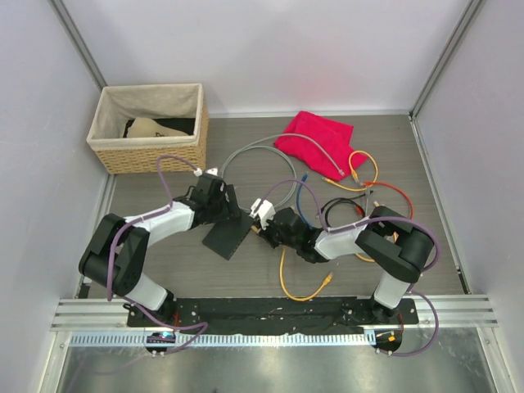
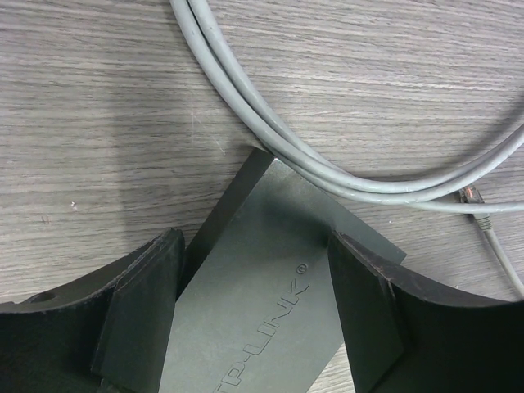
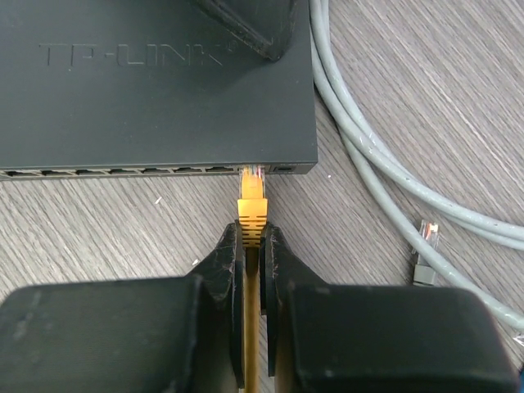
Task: Insert the plug into the switch port
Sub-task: Insert the connector into the switch port.
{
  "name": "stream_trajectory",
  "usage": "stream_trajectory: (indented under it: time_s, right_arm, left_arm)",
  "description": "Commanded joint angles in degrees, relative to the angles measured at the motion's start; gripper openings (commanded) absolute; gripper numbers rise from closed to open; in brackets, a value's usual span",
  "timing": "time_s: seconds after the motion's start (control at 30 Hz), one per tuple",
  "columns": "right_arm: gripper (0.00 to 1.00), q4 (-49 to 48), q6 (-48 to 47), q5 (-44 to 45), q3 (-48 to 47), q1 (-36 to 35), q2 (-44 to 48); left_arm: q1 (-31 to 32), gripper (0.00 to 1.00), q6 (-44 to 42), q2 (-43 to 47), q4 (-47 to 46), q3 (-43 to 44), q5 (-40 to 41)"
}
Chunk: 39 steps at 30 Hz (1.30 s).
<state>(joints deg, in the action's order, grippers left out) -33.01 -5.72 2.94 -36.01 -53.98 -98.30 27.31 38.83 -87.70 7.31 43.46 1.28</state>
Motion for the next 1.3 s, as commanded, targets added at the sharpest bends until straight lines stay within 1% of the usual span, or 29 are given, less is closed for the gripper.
stream_trajectory:
  time_s: [0.0,0.23,0.33,0.37,0.43,0.47,0.57,0.63,0.7,0.8,1.03,1.13,1.17,1.27]
  right_arm:
    - [0.01,-2.58,-0.79,1.10,-4.68,-0.34,2.24]
    - [0.01,-4.60,-0.96,-0.74,-6.97,-0.34,0.30]
    - [0.01,-4.95,-2.80,-2.14,-7.93,-0.34,0.74]
    - [0.01,-5.13,-4.64,-4.50,-8.28,-0.34,1.00]
    - [0.01,-5.30,-7.02,-6.01,-8.46,-0.25,1.27]
    - [0.01,-5.22,-10.16,-7.15,-8.38,-0.25,1.53]
    - [0.01,-3.73,-16.05,-9.08,-8.29,-0.17,2.06]
    - [0.01,-1.89,-17.75,-10.66,-9.07,0.97,2.50]
    - [0.01,0.05,-17.58,-14.60,-9.95,2.20,2.94]
    - [0.01,0.32,-18.01,-17.34,-11.45,2.74,2.42]
    - [0.01,0.23,-17.67,-21.48,-15.58,2.74,0.92]
    - [0.01,0.41,-16.44,-21.75,-14.54,2.65,1.18]
    - [0.01,0.23,-16.17,-21.66,-13.74,2.73,1.44]
    - [0.01,-0.47,-14.50,-20.35,-9.97,2.74,3.20]
  left_arm:
    - [1.34,0.73,2.74,0.16,1.74,-2.07,-6.46]
    - [4.15,0.68,4.15,0.60,1.48,-1.98,-8.66]
    - [5.65,0.67,3.27,0.87,1.65,-1.89,-9.10]
    - [5.74,0.67,2.84,0.78,1.91,-1.80,-9.45]
    - [5.82,0.67,0.99,0.69,3.49,-1.45,-9.72]
    - [5.82,0.66,0.29,0.78,4.11,-0.93,-9.54]
    - [5.91,0.62,-1.82,1.92,4.99,-1.18,-9.45]
    - [6.61,0.59,-3.31,2.79,4.91,-1.36,-9.19]
    - [7.58,0.59,-3.85,2.97,4.91,-1.45,-9.01]
    - [8.98,0.59,-4.99,2.10,5.17,-0.75,-10.06]
    - [11.19,0.59,-6.40,1.21,4.64,-0.22,-13.32]
    - [11.19,0.61,-6.22,2.62,4.12,-0.75,-11.40]
    - [11.19,0.62,-5.96,3.67,4.11,-0.83,-8.95]
    - [10.31,0.66,-5.17,5.78,2.81,-2.15,-5.33]
